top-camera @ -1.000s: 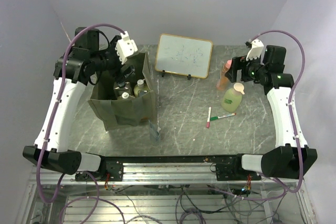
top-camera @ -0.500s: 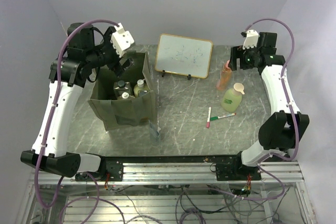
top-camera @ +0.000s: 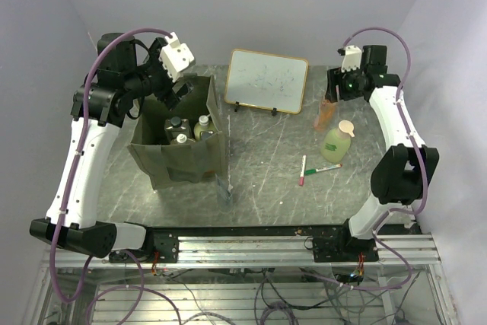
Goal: Place the personal care products into the canvas bag
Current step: Move the care product at the center of the board.
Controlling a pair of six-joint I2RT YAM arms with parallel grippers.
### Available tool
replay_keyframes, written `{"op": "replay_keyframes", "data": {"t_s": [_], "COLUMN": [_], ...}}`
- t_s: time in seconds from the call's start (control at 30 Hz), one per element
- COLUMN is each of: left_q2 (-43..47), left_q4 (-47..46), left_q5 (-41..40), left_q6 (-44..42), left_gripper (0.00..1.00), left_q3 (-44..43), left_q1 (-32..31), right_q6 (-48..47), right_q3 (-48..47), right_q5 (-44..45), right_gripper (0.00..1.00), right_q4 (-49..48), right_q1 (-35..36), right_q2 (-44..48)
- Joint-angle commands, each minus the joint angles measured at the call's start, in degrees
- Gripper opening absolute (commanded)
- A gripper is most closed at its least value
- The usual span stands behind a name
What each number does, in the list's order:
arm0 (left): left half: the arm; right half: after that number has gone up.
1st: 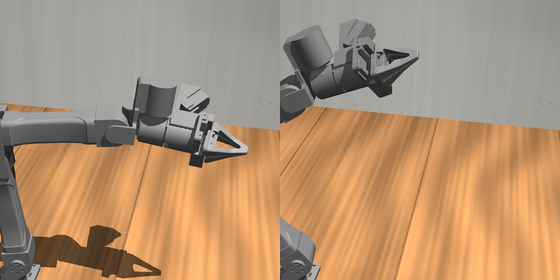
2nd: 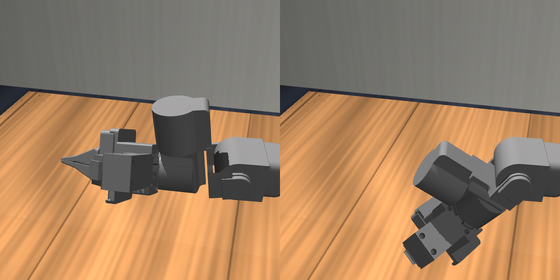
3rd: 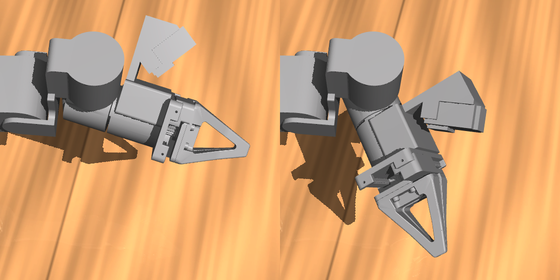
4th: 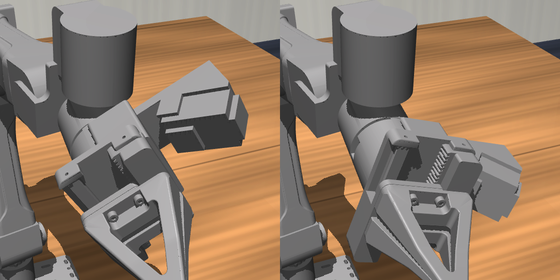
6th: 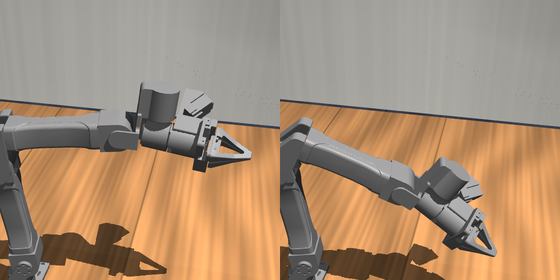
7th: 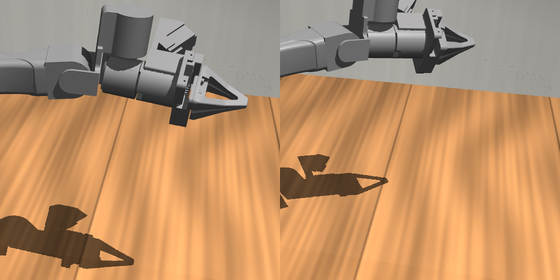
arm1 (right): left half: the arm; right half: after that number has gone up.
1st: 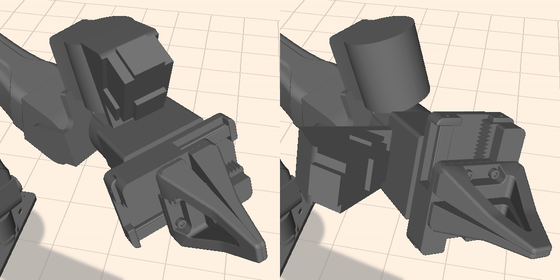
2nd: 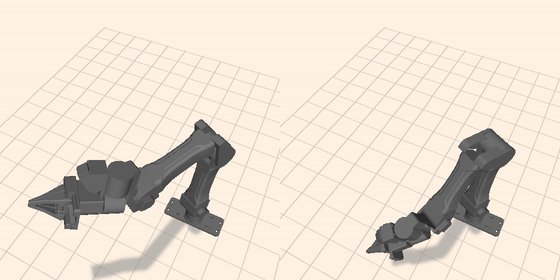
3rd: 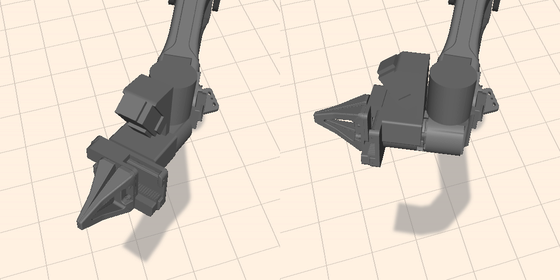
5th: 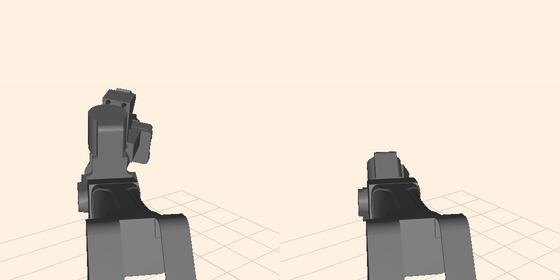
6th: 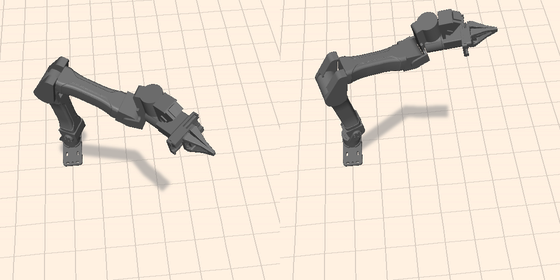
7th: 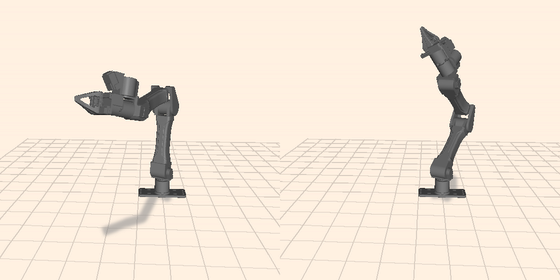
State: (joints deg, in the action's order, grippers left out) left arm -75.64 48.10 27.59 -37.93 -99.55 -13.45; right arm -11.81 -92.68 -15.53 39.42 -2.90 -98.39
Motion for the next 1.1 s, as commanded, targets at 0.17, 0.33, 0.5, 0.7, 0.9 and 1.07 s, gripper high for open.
{"op": "replay_keyframes", "data": {"t_s": [0.17,0.33,0.5,0.7,0.9,1.07], "left_q2": [1.3,1.6,1.7,1.7,1.7,1.5], "left_q4": [-0.7,-0.8,-0.9,-0.9,-0.5,-0.3], "left_q5": [-0.3,-0.1,0.0,0.3,0.5,0.7], "left_q6": [-0.8,-0.9,-1.1,-0.9,-1.4,-1.6], "left_gripper": [0.95,0.95,0.95,0.94,0.95,0.95], "left_q3": [0.6,0.8,1.2,1.5,1.7,1.6], "left_q1": [-0.4,-0.4,-0.4,-0.4,-0.3,-0.3], "right_q6": [0.4,0.7,0.8,0.5,0.6,1.0], "right_q3": [-3.3,-2.7,-2.8,-2.9,-2.8,-2.7], "right_q5": [1.5,2.0,2.6,3.4,3.9,3.9], "right_gripper": [0.56,0.52,0.49,0.47,0.47,0.47], "right_q4": [0.0,-0.7,-1.1,-1.7,-2.9,-3.5], "right_q1": [1.2,1.9,2.2,2.3,2.3,2.3], "right_q2": [-3.1,-3.1,-3.4,-4.0,-4.3,-4.3]}}
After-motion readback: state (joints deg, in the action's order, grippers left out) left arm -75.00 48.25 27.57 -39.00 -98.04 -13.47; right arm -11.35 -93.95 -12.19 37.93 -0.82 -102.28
